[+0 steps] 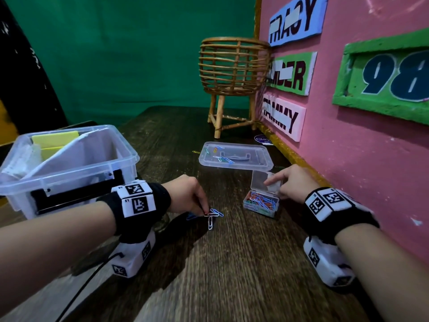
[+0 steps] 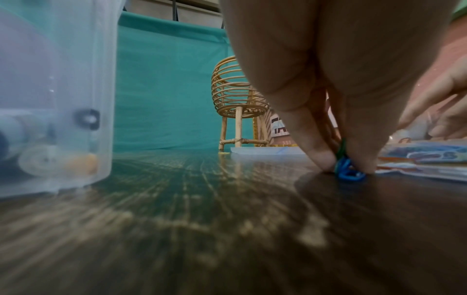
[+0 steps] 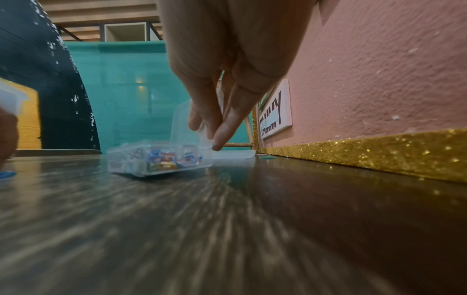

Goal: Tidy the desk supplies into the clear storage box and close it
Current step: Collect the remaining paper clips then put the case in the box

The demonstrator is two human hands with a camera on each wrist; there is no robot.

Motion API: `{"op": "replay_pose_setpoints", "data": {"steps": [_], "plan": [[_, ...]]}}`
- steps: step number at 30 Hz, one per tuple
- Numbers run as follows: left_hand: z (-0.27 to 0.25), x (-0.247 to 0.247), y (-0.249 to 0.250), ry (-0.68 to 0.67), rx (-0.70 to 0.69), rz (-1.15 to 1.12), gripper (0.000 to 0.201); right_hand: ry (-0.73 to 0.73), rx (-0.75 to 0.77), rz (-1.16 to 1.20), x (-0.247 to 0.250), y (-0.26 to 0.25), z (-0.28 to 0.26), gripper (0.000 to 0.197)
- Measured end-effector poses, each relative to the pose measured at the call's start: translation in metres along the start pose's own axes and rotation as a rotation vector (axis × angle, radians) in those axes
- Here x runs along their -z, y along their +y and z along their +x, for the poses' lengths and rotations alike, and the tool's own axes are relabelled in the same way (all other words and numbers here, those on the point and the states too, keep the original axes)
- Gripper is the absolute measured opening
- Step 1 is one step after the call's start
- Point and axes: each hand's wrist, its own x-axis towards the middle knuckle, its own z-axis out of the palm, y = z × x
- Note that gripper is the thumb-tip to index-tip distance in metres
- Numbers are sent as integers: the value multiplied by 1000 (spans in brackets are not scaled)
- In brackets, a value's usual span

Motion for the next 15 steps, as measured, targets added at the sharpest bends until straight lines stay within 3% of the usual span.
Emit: {"op": "replay_pose_setpoints", "data": {"steps": [6,15], "plan": [[6,1,8,51,-16,-7,18,-49,-10,4,0,-2,0,43],[37,2,57,353,-182,-118,15,-111,18,78,0,-5,-2,39]]}}
